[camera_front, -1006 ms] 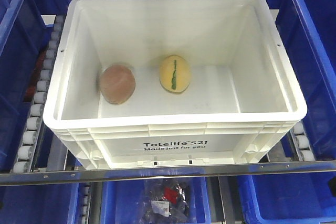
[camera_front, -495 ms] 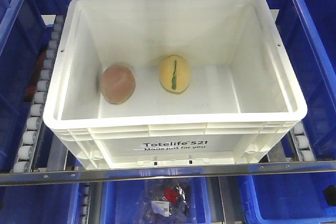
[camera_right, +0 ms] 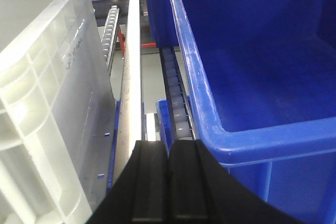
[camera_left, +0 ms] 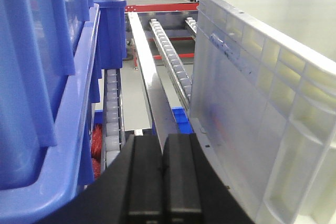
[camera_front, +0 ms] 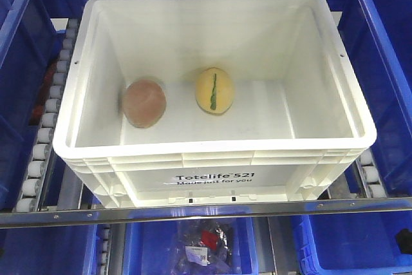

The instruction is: Place moving items into box and shelve

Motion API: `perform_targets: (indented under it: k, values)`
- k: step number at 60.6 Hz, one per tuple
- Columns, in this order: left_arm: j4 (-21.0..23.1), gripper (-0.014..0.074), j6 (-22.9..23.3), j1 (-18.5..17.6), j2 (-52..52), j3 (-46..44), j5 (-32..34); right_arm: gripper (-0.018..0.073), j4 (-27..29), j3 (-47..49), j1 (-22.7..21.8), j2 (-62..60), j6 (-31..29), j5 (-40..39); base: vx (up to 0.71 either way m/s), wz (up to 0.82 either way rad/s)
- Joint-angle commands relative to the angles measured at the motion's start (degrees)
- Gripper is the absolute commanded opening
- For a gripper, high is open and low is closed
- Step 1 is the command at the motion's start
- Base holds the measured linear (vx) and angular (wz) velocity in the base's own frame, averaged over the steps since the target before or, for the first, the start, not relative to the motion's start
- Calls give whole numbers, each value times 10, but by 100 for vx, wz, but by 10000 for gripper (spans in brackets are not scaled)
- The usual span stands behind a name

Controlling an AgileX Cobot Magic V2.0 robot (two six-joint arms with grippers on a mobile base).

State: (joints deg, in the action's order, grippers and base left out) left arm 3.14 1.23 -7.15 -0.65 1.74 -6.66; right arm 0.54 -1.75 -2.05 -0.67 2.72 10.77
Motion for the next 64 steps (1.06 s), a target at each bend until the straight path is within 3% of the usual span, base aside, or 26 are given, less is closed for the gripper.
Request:
perform_targets:
  k: [1, 64]
  values:
    - [4, -6, 2, 1, -4, 11, 46, -9, -5, -4, -2, -13, -6, -54, 0, 0]
    - [4, -6, 2, 1, -4, 11, 46, -8, -5, -4, -2, -13, -6, -45, 0, 0]
